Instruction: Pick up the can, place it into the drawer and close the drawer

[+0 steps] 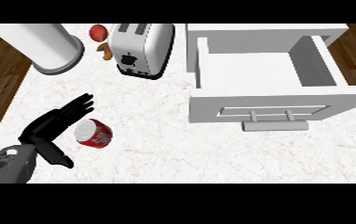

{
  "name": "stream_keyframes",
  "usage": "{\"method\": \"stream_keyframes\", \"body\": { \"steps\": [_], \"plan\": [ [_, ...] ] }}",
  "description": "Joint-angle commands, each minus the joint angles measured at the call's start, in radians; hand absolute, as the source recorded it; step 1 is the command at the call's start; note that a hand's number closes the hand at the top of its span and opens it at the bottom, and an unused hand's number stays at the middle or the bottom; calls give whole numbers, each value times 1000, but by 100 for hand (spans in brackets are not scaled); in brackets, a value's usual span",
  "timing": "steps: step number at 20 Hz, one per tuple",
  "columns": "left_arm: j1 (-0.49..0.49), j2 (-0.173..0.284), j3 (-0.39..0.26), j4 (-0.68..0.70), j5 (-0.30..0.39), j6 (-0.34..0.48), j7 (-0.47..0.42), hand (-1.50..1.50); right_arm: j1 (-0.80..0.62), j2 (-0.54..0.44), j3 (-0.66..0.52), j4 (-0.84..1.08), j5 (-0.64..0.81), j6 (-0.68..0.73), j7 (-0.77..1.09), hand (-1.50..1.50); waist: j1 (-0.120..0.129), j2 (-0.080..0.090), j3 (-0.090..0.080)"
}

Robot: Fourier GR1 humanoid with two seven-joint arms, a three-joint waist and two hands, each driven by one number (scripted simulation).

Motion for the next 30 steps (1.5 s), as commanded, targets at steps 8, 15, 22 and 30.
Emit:
{"method": "stream_keyframes", "body": {
  "steps": [8, 15, 22, 30],
  "plan": [
    [-60, -5, -70, 247, -110, -31, -271, -150, -6, -9, -30, -26, -25, 10, 37, -150, -10, 4, -2],
    [-112, -66, -102, 299, -118, 6, -264, -150, -45, -34, -31, -53, -62, -30, 114, -150, -1, 2, -1],
    [-189, -61, -59, 390, -51, -64, -205, 150, -2, 4, -49, -28, -74, 32, 59, -150, -12, 4, -1],
    [-195, -119, -83, 325, -3, -172, -139, 150, 44, 6, -79, -49, -115, 51, 78, -150, -4, -4, 1]
  ]
}}
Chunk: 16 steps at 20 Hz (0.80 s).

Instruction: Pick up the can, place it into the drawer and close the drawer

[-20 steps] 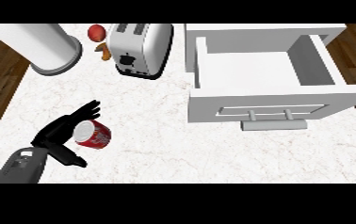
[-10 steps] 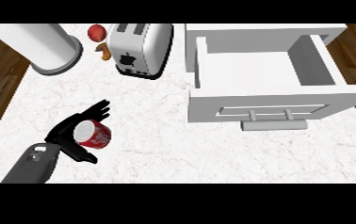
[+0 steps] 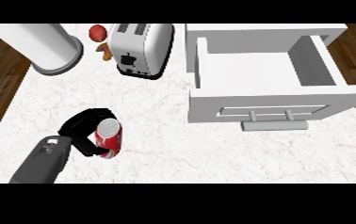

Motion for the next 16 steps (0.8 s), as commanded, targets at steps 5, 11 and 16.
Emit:
{"method": "stream_keyframes", "body": {
  "steps": [5, 11, 16],
  "plan": [
    [10, -46, -9, -94, 71, -220, -67, 150, 68, 34, -27, -45, -51, 17, 13, -150, 5, -9, 1],
    [19, -157, 287, -76, 288, 403, -41, 150, 31, 48, -21, -35, 8, -16, 6, -150, 43, -7, 3],
    [4, -297, 259, -270, 294, 611, 3, 150, 18, 57, -8, -59, 15, -26, 8, -150, 44, -17, 5]
  ]
}}
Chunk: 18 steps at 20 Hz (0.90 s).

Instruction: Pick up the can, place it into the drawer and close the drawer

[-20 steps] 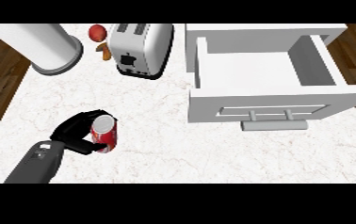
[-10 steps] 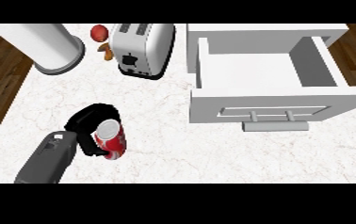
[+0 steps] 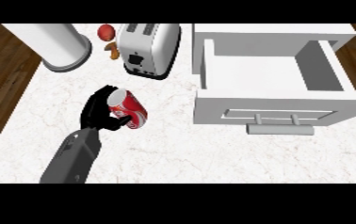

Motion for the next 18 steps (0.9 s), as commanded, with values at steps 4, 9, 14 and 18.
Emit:
{"method": "stream_keyframes", "body": {
  "steps": [4, 9, 14, 18],
  "plan": [
    [-4, -106, -41, -327, 41, 259, 142, 150, 13, 14, -3, -38, -6, -13, 24, -150, 3, -4, 0],
    [32, -88, -123, -611, 55, 349, 330, 150, 18, -2, -37, -30, -60, -3, 37, -150, -3, 0, -1],
    [8, -109, -262, -777, 59, 544, 466, 150, -29, 15, 16, -15, 13, -19, 25, -150, -15, 5, -1],
    [-75, -72, -228, -779, 54, 524, 562, 150, -10, 14, 3, -29, 1, -2, 12, -150, -23, 8, -2]
  ]
}}
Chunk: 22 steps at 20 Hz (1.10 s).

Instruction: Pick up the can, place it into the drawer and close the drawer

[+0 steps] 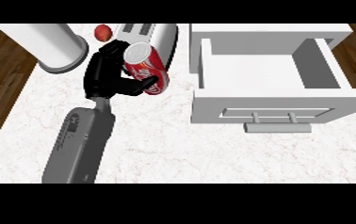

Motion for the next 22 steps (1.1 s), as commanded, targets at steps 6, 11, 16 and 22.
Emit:
{"method": "stream_keyframes", "body": {
  "steps": [6, 11, 16, 22],
  "plan": [
    [-67, -11, -140, -96, -44, 193, 100, 150, 61, 13, 65, -1, 25, -33, -65, -150, -13, 3, 0],
    [-275, -9, -74, 25, -38, 213, 165, 150, -9, -5, -37, 29, -20, 16, 3, -150, -14, 5, 0],
    [-382, -11, -113, 80, -37, 302, 191, 150, 5, 13, 33, 33, 18, 11, -53, -150, -17, 5, 0],
    [-531, -11, -212, 171, -1, 439, 200, 150, -4, 13, 54, 9, 22, -6, -24, -150, -23, 4, 0]
  ]
}}
